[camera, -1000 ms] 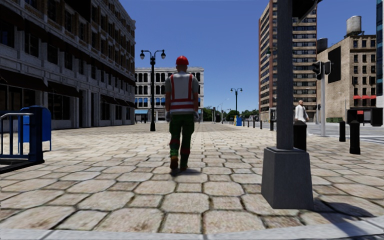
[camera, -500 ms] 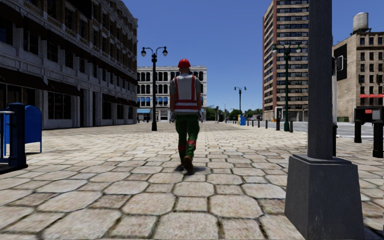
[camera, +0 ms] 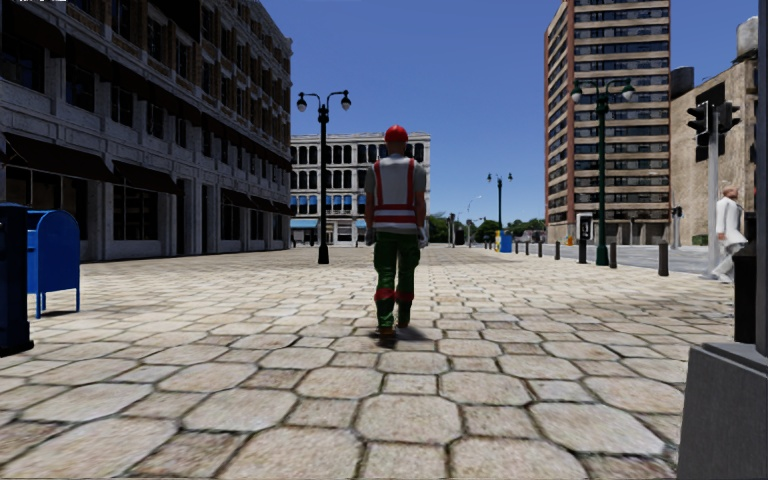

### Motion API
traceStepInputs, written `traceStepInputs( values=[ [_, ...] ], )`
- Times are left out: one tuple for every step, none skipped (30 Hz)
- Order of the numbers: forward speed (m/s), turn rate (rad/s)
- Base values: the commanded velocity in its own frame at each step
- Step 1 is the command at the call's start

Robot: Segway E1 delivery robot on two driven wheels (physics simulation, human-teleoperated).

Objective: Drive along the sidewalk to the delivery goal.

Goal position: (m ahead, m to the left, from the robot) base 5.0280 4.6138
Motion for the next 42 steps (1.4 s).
traceStepInputs(
  values=[
    [0.91, 0.30],
    [0.91, 0.30],
    [0.91, 0.30],
    [0.91, 0.30],
    [0.91, 0.30],
    [0.91, 0.30],
    [0.91, 0.31],
    [0.91, 0.31],
    [0.91, 0.33],
    [0.91, 0.36],
    [0.91, 0.38],
    [0.91, 0.38],
    [0.91, 0.39],
    [0.91, 0.39],
    [0.91, 0.39],
    [0.91, 0.39],
    [0.91, 0.39],
    [0.91, 0.39],
    [0.91, 0.39],
    [0.91, 0.39],
    [0.91, 0.39],
    [0.91, 0.39],
    [0.91, 0.39],
    [0.91, 0.39],
    [0.91, 0.39],
    [0.91, 0.39],
    [0.91, 0.39],
    [0.91, 0.39],
    [0.91, 0.39],
    [0.91, 0.39],
    [0.91, 0.39],
    [0.91, 0.39],
    [0.91, 0.39],
    [0.91, 0.39],
    [0.91, 0.39],
    [0.91, 0.39],
    [0.91, 0.39],
    [0.91, 0.39],
    [0.91, 0.39],
    [0.91, 0.39],
    [0.91, 0.39],
    [0.91, 0.39]
  ],
)
